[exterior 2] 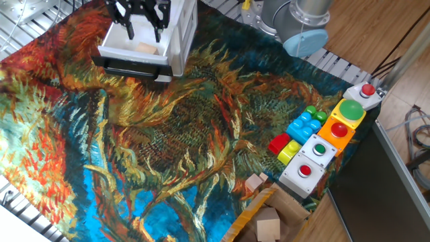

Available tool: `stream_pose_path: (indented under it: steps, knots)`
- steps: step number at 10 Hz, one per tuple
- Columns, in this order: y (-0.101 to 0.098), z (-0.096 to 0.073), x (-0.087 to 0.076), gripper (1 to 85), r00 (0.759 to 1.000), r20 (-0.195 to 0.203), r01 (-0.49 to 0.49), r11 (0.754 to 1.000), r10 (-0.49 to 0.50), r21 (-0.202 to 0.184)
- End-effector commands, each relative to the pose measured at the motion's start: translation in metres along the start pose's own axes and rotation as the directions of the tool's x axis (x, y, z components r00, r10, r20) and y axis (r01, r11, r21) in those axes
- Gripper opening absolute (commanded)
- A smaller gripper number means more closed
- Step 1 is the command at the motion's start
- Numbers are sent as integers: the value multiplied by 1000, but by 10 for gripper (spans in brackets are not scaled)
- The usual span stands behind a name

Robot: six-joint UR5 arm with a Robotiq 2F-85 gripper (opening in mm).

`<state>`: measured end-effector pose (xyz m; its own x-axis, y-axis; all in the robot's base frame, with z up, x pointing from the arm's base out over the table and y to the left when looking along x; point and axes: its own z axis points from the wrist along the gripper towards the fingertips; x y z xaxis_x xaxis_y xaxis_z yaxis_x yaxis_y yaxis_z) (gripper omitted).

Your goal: Put things in the drawer

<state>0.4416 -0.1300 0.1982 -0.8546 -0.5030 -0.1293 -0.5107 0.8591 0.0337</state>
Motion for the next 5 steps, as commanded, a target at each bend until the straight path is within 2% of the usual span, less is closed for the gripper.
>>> stream_pose_path:
  steps: [1,2,4,5]
  knots:
    - [3,-21,-12,233,1000,12,-11,1000,11,20]
    - [2,-24,-19,13,1000,-2,-24,999,24,43]
    - [8,-20,-44,13,999,11,-35,999,35,29]
    - [9,-19,-47,13,999,17,-46,999,46,25]
